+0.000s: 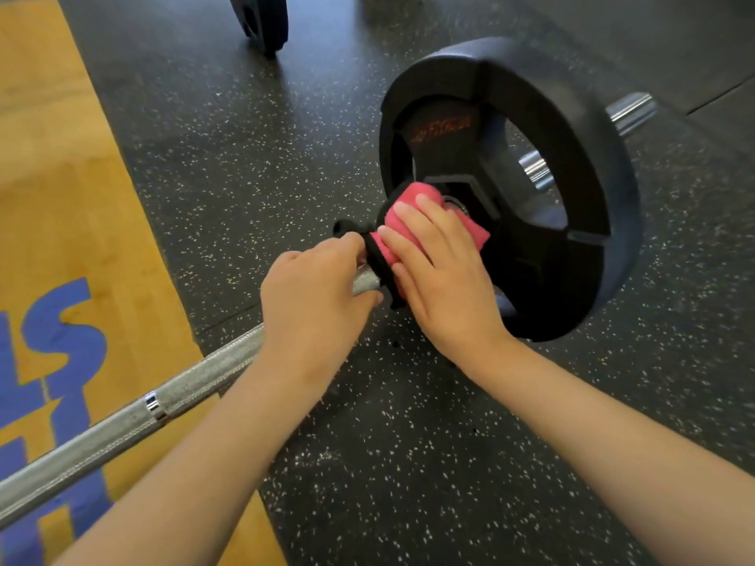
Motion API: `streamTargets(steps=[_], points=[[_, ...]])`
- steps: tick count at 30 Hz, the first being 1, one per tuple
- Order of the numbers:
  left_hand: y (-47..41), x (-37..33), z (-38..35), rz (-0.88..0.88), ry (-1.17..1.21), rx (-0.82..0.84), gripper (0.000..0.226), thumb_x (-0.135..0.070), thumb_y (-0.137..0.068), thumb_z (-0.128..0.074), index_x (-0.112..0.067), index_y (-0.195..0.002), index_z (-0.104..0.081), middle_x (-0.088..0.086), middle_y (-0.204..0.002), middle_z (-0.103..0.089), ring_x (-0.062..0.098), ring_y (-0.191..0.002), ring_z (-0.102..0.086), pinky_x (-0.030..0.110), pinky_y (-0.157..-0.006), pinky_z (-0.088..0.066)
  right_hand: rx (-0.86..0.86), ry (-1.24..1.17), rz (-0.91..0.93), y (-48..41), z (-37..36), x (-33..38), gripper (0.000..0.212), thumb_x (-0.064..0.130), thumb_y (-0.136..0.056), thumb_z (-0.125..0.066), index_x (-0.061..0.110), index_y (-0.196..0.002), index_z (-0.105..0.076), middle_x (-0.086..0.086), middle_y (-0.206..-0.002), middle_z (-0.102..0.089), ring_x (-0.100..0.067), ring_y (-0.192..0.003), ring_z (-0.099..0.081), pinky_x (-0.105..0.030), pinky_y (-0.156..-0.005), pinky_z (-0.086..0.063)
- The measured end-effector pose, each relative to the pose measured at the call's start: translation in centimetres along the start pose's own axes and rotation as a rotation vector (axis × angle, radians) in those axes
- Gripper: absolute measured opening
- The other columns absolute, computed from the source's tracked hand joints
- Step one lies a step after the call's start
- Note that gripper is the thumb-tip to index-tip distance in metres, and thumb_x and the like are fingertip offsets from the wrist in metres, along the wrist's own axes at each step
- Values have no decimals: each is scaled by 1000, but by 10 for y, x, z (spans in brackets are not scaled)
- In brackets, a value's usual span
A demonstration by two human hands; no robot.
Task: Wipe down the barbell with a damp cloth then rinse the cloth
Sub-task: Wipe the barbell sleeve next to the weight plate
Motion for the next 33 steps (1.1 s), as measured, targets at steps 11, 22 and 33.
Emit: streamTargets(steps=[11, 22, 33], points=[[-20, 15, -7, -46, -70, -189, 19, -26, -74, -72, -22, -80, -54, -8, -69, -61, 16, -61, -52, 28, -80, -25, 114, 197, -104, -81, -28, 5, 36, 29, -88, -45, 15, -64, -68, 0, -69, -63, -20, -67, -55, -30, -61, -30], [-40, 28, -2, 36, -59, -126, 17, -27, -81, -66, -22, -76, -50, -2, -72, -57, 18, -64, -35, 31, -73, -28, 18, -169, -62, -27, -39, -2, 41, 11, -98, -47, 9, -140, -47, -12, -151, -37, -30, -144, -23, -55, -112, -28], [-50, 33, -2, 132, 77, -88, 11, -30, -79, -67, -21, -83, -67, -1, -80, -70, 26, -76, -60, 32, -66, -40, 90, 1, -92, -94, -40, 5, 29, 22, -92, -43, 9, -88, -69, -3, -97, -66, -26, -97, -57, -38, -85, -42]])
Point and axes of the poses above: each hand's wrist, its own y-axis away from the middle knuckle, its own z-axis out of the back of the hand, x = y × z, the point moved 4 cm from there along -y, towards the middle knuckle
